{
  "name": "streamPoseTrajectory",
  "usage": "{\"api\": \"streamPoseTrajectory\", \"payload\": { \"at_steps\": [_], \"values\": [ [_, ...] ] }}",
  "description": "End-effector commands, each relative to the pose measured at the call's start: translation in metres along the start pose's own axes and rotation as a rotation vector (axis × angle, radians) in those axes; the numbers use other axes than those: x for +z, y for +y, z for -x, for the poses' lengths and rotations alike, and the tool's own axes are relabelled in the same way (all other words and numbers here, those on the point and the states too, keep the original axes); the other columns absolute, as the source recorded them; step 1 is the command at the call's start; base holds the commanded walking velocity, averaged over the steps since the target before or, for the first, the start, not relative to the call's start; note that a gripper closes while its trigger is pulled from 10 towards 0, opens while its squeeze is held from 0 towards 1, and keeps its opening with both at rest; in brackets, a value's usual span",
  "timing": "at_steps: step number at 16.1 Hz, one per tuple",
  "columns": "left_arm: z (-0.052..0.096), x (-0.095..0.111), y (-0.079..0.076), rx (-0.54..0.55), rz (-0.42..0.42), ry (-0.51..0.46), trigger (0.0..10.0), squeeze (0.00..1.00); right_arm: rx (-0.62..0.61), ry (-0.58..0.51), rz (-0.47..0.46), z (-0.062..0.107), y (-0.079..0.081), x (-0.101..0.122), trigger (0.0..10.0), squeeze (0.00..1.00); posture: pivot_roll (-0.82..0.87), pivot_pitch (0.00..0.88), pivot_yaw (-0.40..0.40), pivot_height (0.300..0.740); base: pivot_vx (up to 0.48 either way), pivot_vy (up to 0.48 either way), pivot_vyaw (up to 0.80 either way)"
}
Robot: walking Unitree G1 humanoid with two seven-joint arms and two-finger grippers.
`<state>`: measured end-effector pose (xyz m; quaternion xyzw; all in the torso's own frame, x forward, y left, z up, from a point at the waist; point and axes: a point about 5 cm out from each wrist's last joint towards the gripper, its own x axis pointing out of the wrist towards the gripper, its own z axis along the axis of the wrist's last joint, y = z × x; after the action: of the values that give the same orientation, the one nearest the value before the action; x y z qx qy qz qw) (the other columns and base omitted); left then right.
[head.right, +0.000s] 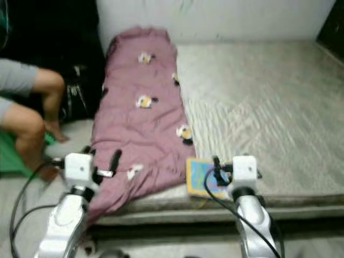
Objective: Clean up the room
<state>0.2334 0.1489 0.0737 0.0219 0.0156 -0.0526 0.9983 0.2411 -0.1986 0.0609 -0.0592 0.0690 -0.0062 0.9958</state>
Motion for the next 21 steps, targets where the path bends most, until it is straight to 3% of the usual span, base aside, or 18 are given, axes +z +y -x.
{"api": "streamPoseTrajectory", "payload": {
  "at_steps": [1, 8, 21],
  "values": [
    [0.0021, -0.0040, 0.0097, 0.054, -0.026, 0.027, 10.0, 0.00, 0.012, -0.023, -0.002, -0.0025, 0.0059, 0.0058, 10.0, 0.00, -0.03, 0.060, -0.009, 0.740, 0.000, 0.000, 0.00],
    [0.0033, -0.0056, 0.0093, 0.060, -0.051, 0.041, 10.0, 0.00, 0.006, -0.013, -0.001, -0.0015, 0.0048, 0.0040, 10.0, 0.00, -0.03, 0.058, -0.007, 0.740, 0.000, 0.000, 0.00],
    [0.0013, -0.0057, 0.0054, 0.042, -0.042, 0.042, 10.0, 0.00, 0.014, -0.020, 0.030, -0.0011, 0.0046, 0.0053, 10.0, 0.00, -0.04, 0.062, -0.007, 0.740, 0.000, -0.328, -0.06]
  ]
}}
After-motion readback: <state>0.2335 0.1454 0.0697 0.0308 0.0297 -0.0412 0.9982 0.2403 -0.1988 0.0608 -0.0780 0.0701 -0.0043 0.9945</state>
